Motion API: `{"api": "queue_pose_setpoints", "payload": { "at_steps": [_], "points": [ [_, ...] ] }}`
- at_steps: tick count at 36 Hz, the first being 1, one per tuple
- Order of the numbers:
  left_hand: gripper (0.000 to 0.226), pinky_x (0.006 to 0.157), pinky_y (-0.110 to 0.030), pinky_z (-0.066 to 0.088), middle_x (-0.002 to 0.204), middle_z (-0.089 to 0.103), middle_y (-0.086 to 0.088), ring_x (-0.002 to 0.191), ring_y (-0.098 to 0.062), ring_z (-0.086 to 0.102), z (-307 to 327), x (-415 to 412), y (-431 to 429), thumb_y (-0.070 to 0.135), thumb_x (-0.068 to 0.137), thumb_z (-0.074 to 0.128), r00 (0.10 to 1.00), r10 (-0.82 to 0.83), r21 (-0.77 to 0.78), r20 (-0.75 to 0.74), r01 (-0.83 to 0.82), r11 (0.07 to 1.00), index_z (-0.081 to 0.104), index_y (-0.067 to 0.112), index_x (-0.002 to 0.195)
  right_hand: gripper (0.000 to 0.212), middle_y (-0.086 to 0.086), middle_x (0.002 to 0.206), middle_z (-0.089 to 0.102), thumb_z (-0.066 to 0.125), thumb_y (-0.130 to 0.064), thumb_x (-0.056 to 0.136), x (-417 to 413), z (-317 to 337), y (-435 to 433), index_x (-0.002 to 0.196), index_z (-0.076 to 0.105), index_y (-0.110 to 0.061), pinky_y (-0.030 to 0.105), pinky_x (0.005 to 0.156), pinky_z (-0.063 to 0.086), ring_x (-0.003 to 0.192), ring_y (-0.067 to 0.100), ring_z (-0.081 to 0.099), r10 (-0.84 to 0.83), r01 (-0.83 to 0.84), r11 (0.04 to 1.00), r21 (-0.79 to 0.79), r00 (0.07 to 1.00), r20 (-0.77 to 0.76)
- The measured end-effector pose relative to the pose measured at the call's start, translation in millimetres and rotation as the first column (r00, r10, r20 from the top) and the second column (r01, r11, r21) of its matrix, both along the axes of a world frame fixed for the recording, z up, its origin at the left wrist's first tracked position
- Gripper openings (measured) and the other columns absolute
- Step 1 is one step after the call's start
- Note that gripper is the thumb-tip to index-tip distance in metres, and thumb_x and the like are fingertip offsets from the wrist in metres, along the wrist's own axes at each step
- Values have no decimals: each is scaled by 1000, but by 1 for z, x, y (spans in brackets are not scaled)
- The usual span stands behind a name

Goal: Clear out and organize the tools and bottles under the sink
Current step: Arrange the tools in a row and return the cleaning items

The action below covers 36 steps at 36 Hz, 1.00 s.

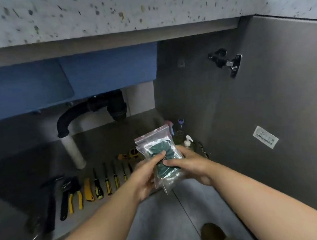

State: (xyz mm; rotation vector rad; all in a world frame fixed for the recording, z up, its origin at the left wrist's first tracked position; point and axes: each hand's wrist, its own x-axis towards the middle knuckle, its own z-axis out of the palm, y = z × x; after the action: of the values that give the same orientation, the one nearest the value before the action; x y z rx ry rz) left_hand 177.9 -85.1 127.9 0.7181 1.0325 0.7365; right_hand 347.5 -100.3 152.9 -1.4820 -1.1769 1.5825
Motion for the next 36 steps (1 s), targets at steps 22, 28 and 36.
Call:
{"api": "queue_pose_setpoints", "payload": {
  "at_steps": [22, 28, 36],
  "points": [
    [47, 71, -31, 53, 97, 67, -1, 85, -17, 64, -139, 61, 184, 49, 84, 75, 817, 20, 73, -576, 27, 997, 65, 17, 117, 34, 9, 104, 77, 78, -12, 83, 9, -189, 100, 114, 69, -21, 32, 60, 56, 96, 29, 74, -779, 646, 627, -436, 522, -347],
    [14, 92, -50, 56, 109, 70, -12, 102, -33, 68, -135, 60, 237, 14, 89, 66, 705, -1, 337, -710, 340, 878, 67, 22, 100, 48, 9, 106, 76, 81, -8, 79, 9, -222, 128, 121, 62, -19, 37, 66, 61, 94, 27, 74, -821, 686, 571, -450, 487, -299],
    [48, 100, -58, 52, 126, 65, -21, 115, -40, 65, -148, 82, 273, 7, 92, 72, 763, -97, 371, -640, 416, 830, 54, 9, 136, 90, 4, 115, 58, 88, -33, 73, 4, -237, 151, 142, 33, -15, 45, 96, 52, 101, 22, 59, -837, 683, 501, -531, 539, -96]
  ]
}}
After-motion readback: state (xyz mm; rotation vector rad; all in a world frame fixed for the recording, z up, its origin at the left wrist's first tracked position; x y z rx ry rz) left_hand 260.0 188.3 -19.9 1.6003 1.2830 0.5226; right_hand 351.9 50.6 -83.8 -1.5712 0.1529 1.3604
